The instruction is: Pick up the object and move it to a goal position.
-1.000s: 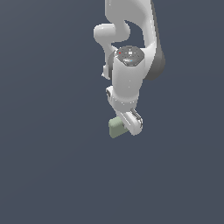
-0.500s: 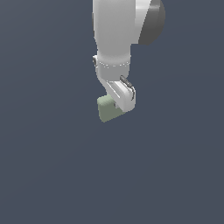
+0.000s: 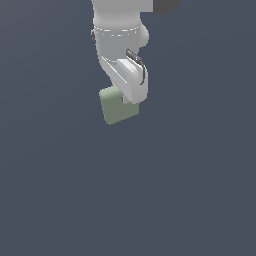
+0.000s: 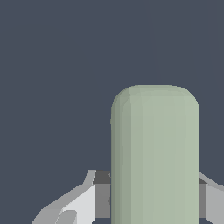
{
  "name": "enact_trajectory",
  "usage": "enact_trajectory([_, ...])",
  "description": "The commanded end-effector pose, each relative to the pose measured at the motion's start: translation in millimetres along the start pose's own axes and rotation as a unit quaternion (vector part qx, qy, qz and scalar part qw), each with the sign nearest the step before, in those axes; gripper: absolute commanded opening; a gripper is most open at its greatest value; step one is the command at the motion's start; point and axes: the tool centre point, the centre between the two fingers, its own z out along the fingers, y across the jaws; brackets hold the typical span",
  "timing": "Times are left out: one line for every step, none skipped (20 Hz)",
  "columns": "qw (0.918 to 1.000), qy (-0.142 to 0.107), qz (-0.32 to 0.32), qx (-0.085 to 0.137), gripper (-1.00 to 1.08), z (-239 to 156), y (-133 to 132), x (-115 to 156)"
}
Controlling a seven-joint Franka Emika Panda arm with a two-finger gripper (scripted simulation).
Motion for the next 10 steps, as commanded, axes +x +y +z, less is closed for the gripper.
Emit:
enact_trajectory([1.0,0.0,0.0,0.0,-1.0,-10.1,2.6,2.3])
enact_trajectory([1.0,0.0,0.0,0.0,-1.0,-12.8,3.2,3.0])
enact_trajectory([1.0,0.0,0.0,0.0,-1.0,-14.9,3.6,3.6])
enact_trajectory([1.0,0.0,0.0,0.0,-1.0,-16.4,3.8,4.1])
enact_trajectory([1.0,0.0,0.0,0.0,-1.0,-17.4,3.9,4.5])
enact_trajectory([1.0,0.0,-0.001,0.0,-1.0,-17.8,3.7,4.3])
enact_trajectory([1.0,0.0,-0.001,0.0,-1.0,-17.7,3.4,4.4])
enact_trajectory([1.0,0.0,-0.001,0.0,-1.0,-16.9,3.0,4.3])
enact_trajectory([1.0,0.0,-0.001,0.0,-1.0,-16.1,2.6,4.2])
enact_trajectory([1.0,0.0,-0.001,0.0,-1.0,-15.8,2.5,4.2])
